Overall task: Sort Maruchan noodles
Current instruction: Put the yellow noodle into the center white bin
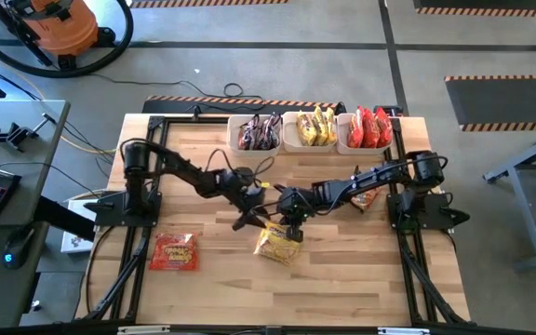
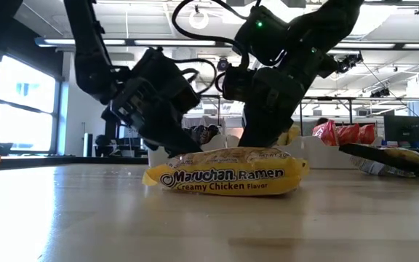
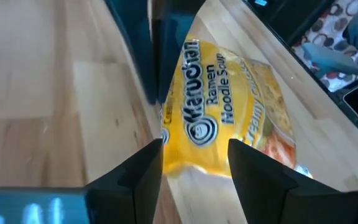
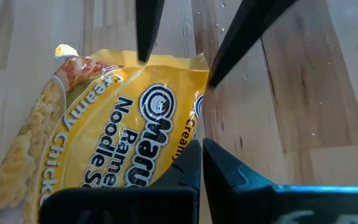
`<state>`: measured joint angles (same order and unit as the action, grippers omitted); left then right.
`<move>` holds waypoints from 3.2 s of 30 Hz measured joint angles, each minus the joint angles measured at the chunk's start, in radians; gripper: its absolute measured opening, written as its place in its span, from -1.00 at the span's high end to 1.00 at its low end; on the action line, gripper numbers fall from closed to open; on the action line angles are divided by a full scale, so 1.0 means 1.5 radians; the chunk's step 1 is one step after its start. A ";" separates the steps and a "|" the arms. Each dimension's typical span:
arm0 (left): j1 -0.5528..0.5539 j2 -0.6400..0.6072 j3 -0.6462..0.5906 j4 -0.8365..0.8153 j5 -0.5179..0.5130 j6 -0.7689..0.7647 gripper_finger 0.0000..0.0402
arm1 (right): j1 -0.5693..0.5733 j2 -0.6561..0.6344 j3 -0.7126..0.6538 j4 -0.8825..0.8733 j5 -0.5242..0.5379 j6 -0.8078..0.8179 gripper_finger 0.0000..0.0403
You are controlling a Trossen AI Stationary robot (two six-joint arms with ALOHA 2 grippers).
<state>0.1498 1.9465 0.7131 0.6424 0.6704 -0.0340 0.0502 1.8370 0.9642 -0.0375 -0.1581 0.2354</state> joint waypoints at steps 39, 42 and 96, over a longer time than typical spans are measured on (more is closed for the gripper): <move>-0.037 -0.070 0.013 -0.070 -0.093 0.239 1.00 | -0.061 -0.138 -0.165 0.197 -0.219 0.261 0.42; -0.038 -0.094 0.003 -0.069 -0.102 0.243 1.00 | -0.061 -0.138 -0.152 0.188 -0.219 0.222 0.11; -0.049 -0.160 -0.018 -0.035 -0.158 0.245 1.00 | -0.072 -0.030 -0.150 0.369 -0.350 0.132 -0.16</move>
<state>0.0758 1.7065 0.6861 0.5903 0.4336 0.3340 -0.0583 1.7927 0.7399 0.5163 -0.6825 0.4335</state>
